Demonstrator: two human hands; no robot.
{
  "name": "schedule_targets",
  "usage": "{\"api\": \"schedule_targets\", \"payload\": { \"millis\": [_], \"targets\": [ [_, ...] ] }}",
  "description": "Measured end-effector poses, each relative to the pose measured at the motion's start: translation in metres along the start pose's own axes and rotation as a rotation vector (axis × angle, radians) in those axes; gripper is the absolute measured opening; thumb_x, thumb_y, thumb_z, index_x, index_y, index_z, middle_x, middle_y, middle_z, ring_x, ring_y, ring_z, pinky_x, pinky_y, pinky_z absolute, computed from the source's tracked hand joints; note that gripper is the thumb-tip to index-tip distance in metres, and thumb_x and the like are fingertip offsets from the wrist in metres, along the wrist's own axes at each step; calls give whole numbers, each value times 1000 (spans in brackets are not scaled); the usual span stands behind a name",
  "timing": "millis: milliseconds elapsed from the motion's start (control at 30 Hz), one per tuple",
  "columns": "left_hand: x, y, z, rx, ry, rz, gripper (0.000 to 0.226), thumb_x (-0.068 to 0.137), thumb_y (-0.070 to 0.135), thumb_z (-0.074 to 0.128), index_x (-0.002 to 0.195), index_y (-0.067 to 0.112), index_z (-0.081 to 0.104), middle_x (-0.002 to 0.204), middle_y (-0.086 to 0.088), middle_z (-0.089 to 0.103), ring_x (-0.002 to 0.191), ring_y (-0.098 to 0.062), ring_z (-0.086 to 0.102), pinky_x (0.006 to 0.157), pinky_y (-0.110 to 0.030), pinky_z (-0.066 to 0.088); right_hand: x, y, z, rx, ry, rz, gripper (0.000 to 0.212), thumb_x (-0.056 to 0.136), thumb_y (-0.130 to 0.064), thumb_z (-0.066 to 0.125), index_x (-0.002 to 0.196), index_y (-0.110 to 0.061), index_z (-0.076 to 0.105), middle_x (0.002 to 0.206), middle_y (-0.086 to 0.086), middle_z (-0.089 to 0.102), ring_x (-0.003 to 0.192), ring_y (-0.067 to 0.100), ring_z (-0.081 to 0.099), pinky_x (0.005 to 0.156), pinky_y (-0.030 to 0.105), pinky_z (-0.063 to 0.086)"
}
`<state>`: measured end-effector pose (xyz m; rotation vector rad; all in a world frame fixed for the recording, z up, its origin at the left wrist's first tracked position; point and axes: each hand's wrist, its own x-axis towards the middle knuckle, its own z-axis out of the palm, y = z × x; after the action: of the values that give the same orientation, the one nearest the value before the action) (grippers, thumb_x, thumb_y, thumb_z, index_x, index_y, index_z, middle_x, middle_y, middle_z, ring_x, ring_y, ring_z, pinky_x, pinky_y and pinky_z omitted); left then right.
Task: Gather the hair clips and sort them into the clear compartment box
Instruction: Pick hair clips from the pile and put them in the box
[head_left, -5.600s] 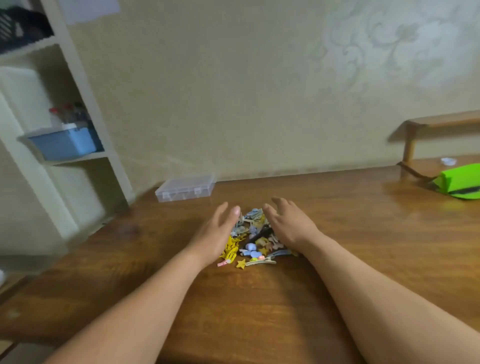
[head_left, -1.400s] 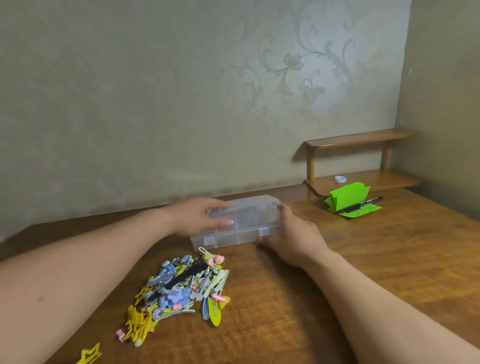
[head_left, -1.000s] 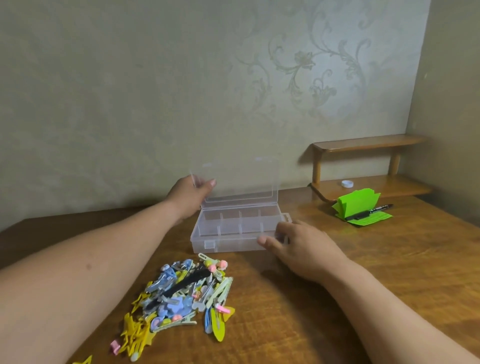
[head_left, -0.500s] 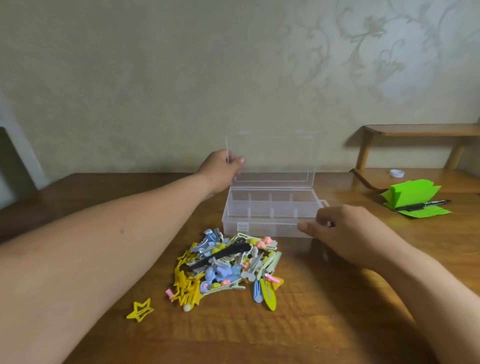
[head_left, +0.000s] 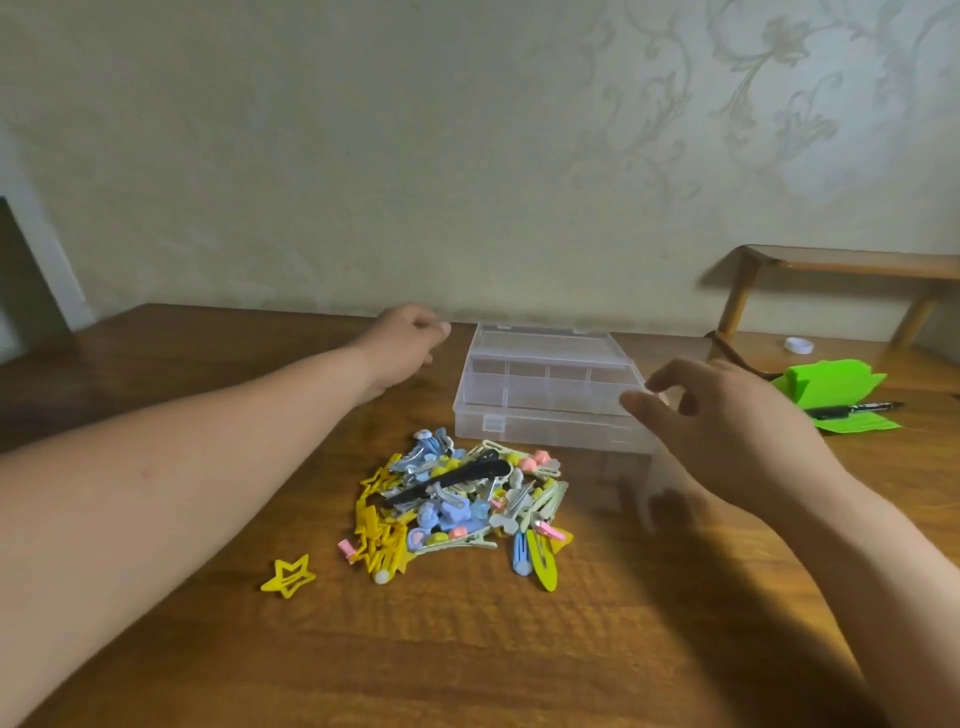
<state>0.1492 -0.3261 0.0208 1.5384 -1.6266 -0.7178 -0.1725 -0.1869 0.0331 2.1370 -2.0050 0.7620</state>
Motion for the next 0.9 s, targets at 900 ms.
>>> {"api": "schedule_targets", "payload": {
  "millis": [900],
  "targets": [
    [-90, -39, -32, -134, 42, 76, 15, 110, 27, 56, 113, 23, 71, 102, -2, 76, 96, -19, 72, 92, -37, 56, -20, -63, 23, 117, -196, -216, 17, 102, -34, 60, 115, -39, 69, 100, -18, 74, 88, 3, 69, 76, 32, 62]
  ]
}}
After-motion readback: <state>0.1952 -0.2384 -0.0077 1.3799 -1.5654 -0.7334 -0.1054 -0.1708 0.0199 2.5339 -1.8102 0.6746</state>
